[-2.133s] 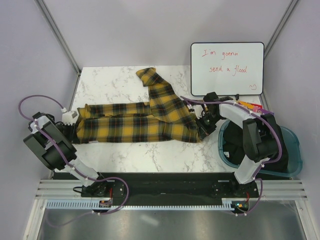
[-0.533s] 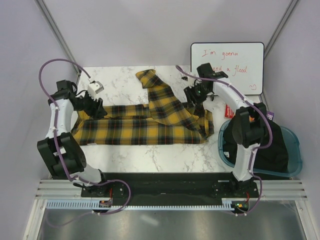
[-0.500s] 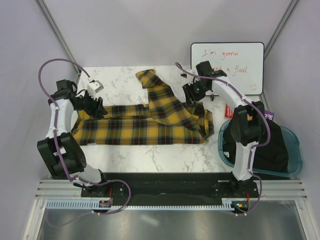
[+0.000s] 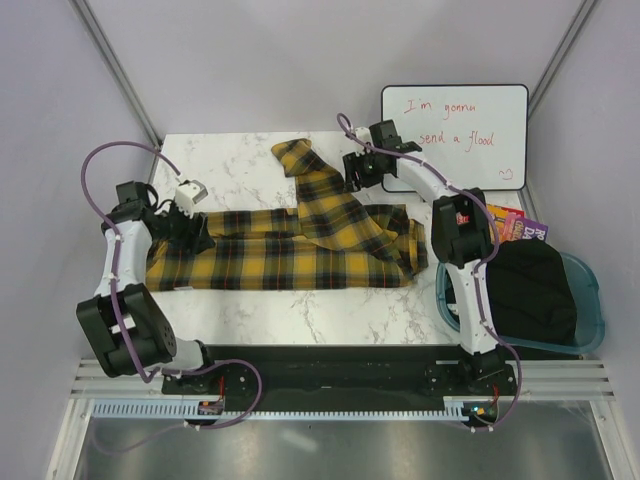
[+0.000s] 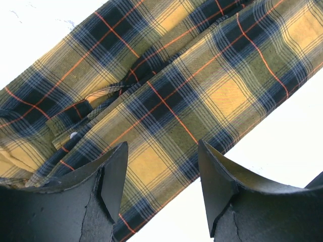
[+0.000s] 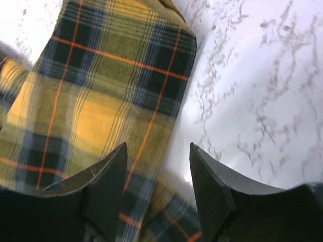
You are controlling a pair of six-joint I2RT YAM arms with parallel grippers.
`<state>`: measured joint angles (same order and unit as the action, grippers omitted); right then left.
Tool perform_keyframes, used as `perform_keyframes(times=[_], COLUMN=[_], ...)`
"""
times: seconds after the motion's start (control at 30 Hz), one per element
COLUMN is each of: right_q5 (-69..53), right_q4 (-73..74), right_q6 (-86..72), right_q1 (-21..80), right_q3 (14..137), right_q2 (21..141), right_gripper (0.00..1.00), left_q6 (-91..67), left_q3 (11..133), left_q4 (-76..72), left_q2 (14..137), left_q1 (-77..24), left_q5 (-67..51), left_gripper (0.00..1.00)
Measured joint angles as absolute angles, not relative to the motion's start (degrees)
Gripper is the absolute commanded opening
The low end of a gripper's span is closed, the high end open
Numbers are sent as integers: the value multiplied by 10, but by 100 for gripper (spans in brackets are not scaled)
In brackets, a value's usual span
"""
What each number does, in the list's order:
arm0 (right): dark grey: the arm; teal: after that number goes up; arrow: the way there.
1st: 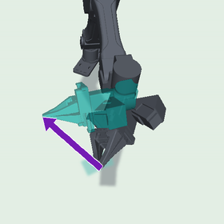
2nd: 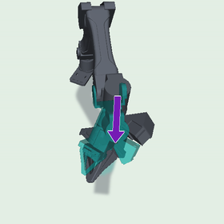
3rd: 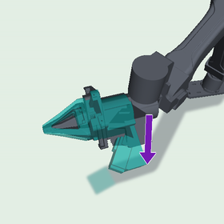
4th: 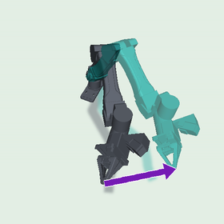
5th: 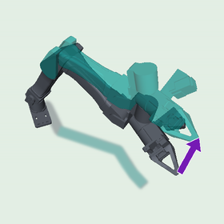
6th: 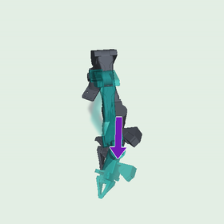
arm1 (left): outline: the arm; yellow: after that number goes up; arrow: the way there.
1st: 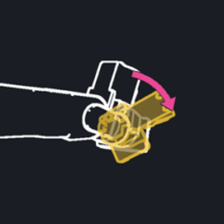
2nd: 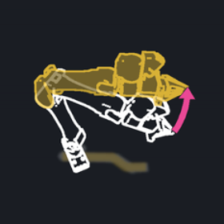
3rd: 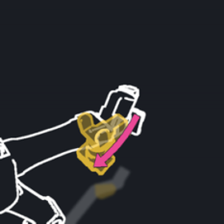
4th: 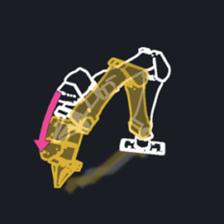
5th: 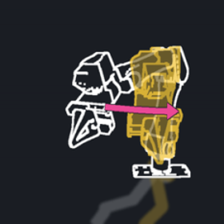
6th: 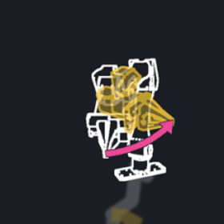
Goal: Fold and stack the long sleeve shirts
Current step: Fold the shirt
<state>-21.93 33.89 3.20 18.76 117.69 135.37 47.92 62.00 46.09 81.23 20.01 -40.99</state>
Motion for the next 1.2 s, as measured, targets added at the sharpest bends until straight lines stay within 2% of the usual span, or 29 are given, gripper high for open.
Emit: perform_keyframes(times=[0.23, 0.3, 0.33, 0.37, 0.43, 0.47, 0.5, 0.83, 0.9, 0.93, 1.03, 1.2], right_q5=[-189, -179, -172, -165, -154, -150, -144, -105, -102, -101, -105, -133], right_q4=[316, 307, 301, 297, 290, 288, 285, 255, 250, 249, 232, 186], right_q6=[28, 32, 34, 38, 44, 46, 49, 60, 63, 65, 72, 54], right_q1=[205, 209, 212, 214, 220, 223, 225, 246, 248, 249, 249, 243], right_q3=[1216, 1220, 1222, 1222, 1232, 1239, 1244, 1333, 1333, 1333, 1304, 1220], right_q2=[1417, 1424, 1425, 1428, 1436, 1442, 1446, 1507, 1508, 1508, 1493, 1437], right_gripper=[57, 50, 44, 30, 17, 4, 0, 0, 13, 34, 53, 79], left_q6=[480, 480, 480, 480, 479, 479, 479, 479, 479, 479, 475, 449], left_q3=[606, 606, 606, 606, 606, 606, 606, 623, 627, 628, 637, 675], left_q4=[458, 457, 456, 456, 456, 456, 456, 457, 458, 458, 461, 463], left_q2=[786, 786, 786, 787, 790, 792, 794, 814, 815, 816, 818, 845], left_q1=[200, 200, 200, 200, 200, 200, 200, 200, 200, 200, 200, 200], left_q5=[-405, -405, -405, -405, -405, -405, -405, -405, -405, -404, -406, -424], left_gripper=[65, 65, 65, 65, 65, 65, 65, 65, 66, 67, 69, 71])
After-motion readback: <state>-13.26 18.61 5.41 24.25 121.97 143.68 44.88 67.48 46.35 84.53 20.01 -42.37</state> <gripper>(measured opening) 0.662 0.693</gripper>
